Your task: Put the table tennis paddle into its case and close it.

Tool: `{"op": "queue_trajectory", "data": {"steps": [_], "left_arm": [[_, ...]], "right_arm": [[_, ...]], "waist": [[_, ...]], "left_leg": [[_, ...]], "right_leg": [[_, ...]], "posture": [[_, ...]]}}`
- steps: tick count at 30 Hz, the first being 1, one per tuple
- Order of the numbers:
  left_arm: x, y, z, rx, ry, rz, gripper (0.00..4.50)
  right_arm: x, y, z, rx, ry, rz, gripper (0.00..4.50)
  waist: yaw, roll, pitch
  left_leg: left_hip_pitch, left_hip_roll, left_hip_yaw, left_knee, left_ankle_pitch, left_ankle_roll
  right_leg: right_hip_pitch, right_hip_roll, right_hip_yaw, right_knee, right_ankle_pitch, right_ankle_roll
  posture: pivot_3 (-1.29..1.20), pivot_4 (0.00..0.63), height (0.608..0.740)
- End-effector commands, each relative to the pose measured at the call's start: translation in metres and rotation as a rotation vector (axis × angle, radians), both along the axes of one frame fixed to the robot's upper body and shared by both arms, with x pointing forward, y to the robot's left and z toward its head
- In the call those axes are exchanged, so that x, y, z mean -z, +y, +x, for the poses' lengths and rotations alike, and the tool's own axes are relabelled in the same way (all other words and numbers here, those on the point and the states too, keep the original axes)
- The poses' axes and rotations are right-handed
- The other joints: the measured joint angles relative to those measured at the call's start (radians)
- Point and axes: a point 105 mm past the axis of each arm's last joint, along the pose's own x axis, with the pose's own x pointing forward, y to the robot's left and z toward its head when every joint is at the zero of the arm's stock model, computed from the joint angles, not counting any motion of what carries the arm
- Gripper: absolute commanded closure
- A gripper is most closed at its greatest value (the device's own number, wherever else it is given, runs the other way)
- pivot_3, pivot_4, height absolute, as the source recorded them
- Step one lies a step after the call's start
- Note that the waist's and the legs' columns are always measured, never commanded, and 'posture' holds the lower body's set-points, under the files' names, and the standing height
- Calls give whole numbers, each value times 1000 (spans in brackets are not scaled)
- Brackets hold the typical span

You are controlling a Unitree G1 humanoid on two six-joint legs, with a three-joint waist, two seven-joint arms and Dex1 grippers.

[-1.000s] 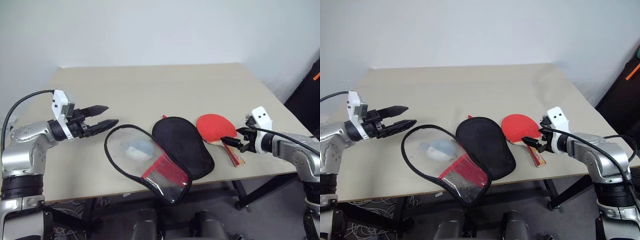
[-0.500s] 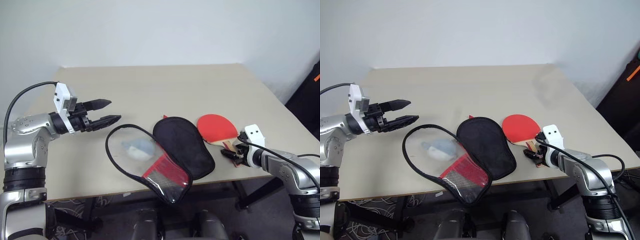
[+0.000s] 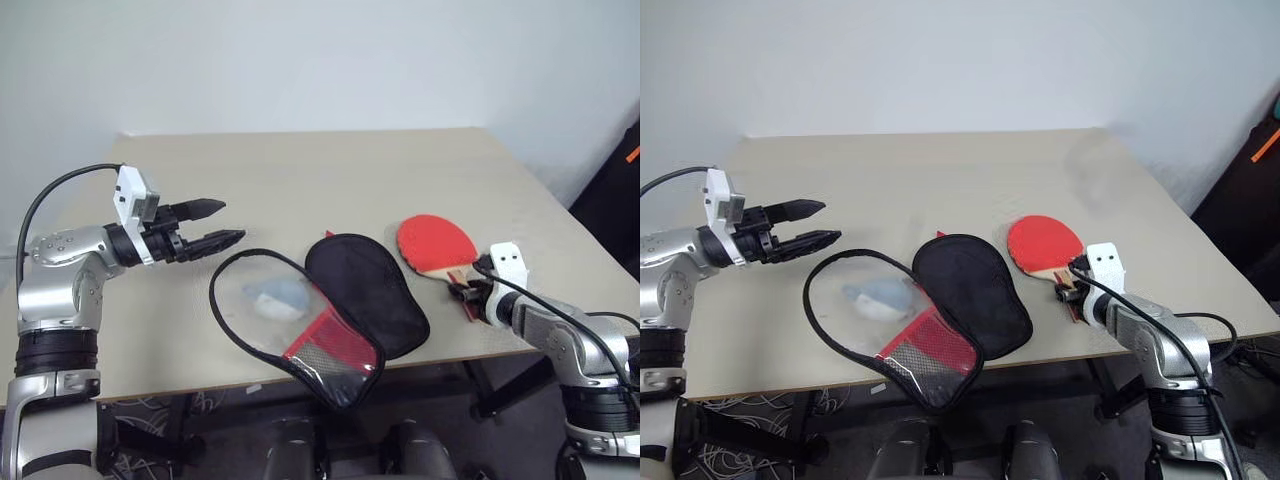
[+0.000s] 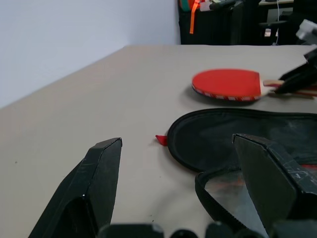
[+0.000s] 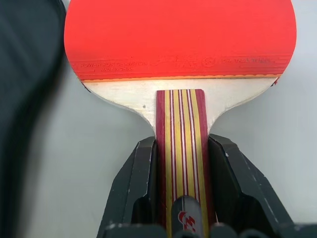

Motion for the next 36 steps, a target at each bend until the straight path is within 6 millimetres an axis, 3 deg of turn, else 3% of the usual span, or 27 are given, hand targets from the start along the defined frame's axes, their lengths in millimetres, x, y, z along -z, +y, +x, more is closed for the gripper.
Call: {"op": "queue_trajectory", "data": {"steps": [1,6,9,14,24,36], "left_arm": [[-15,-5,4,20,-64,8,728],[-15,-7,6,23,-67,7,728],[-15,-8,7,26,-69,6,728],[-15,-8,7,24,-68,5,728],[-14,-10,8,23,-64,1,728],[-16,-8,7,18,-68,4,728]], "right_arm": [[-55,24,10,-61,-215,47,3376],[-74,62,2,-184,-250,99,3376],[-69,82,-8,-252,-221,105,3376],[-50,98,-22,-295,-146,102,3376],[-26,116,-28,-331,-58,101,3376],[-8,115,-28,-317,-5,79,3376]], "waist": [[0,0,0],[-3,0,0],[-6,0,0],[-7,0,0],[-25,-1,0],[-25,-1,-1]], "left_leg": [[0,0,0,0,0,0],[-1,1,0,-1,0,0],[-1,1,-1,-1,0,0],[-1,0,-1,-1,0,0],[-1,0,1,-2,0,0],[-1,0,1,-2,0,0]], "right_leg": [[0,0,0,0,0,-1],[0,2,0,1,0,-1],[0,1,-1,1,0,-1],[0,1,-1,1,0,-1],[1,1,-1,1,0,-1],[1,1,0,1,0,-1]], "posture": [[0,0,654],[0,0,654],[0,0,654],[0,0,654],[0,0,654],[0,0,654]]}}
